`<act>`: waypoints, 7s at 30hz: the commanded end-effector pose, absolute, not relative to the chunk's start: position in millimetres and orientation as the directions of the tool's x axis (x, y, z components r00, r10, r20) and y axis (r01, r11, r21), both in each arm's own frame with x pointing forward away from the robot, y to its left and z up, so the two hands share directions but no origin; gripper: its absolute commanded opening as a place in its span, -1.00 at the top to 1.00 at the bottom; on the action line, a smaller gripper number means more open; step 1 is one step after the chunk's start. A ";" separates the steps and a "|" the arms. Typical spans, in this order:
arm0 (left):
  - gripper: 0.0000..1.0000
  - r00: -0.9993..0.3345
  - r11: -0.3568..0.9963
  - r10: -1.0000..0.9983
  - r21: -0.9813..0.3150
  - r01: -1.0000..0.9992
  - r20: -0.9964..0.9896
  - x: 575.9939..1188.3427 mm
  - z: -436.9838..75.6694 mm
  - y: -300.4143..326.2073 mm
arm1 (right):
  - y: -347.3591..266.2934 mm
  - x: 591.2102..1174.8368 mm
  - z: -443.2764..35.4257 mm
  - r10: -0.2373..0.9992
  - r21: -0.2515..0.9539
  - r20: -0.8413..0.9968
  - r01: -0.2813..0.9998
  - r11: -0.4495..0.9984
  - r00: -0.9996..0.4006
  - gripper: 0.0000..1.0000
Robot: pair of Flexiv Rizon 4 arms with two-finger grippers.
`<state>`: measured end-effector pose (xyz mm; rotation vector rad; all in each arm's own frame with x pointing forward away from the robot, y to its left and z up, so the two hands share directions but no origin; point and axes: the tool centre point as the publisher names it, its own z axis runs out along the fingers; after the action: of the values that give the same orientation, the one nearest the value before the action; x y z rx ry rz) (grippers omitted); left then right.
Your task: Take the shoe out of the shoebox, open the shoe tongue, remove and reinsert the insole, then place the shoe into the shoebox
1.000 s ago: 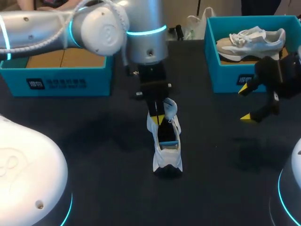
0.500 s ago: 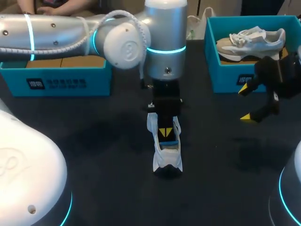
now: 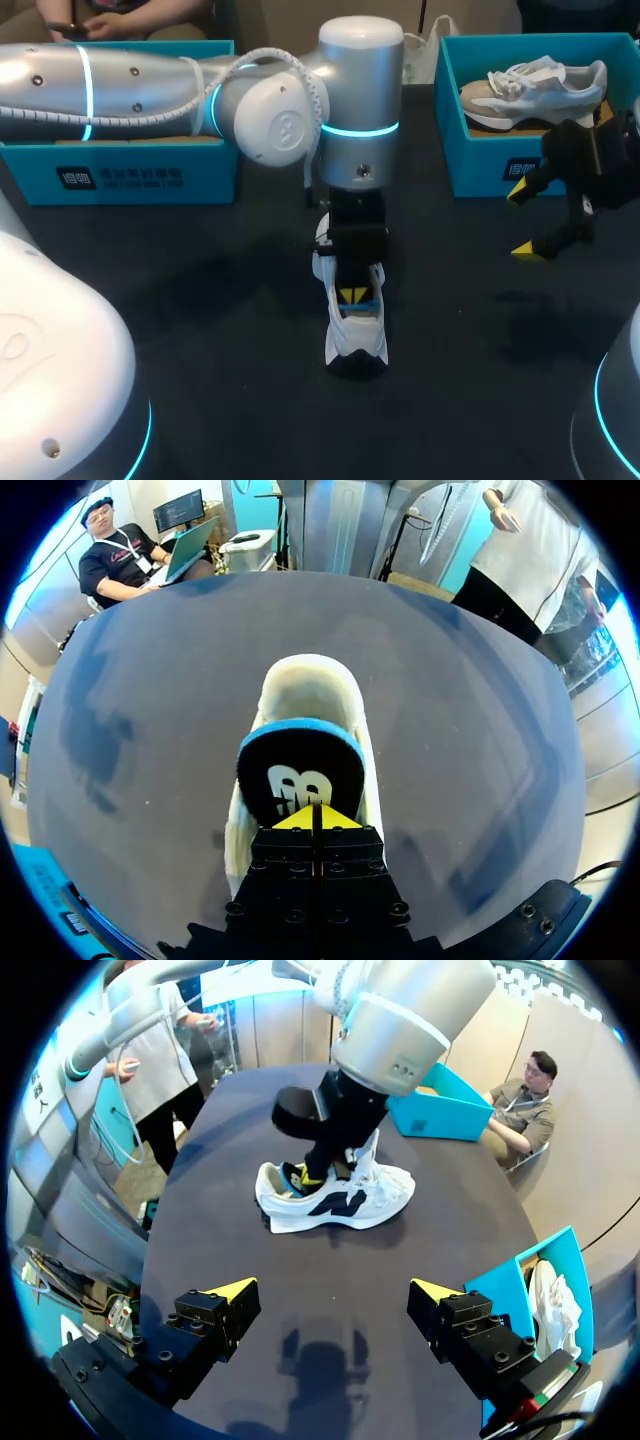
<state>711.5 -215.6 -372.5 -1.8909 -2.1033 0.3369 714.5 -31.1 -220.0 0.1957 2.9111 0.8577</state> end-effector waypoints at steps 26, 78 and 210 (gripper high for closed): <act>1.00 -0.060 0.079 0.996 -0.403 0.912 0.059 680.1 -382.7 -225.8 | -31.2 713.7 -220.3 0.152 0.544 -0.061 0.095 0.834 -0.986 -1.00; 1.00 -0.119 0.118 0.993 -0.152 0.981 0.004 704.3 -427.4 -222.0 | -31.2 713.7 -220.3 0.152 0.544 -0.061 0.095 0.834 -0.986 -1.00; 0.41 0.234 -0.226 0.971 0.141 0.964 -0.048 813.8 -296.2 -230.6 | -31.2 713.7 -220.3 0.152 0.544 -0.061 0.095 0.834 -0.986 -1.00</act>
<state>814.5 -234.6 -297.9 -2.5663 -2.0437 -0.0957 714.3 -31.6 -219.8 0.1945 2.9104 0.8597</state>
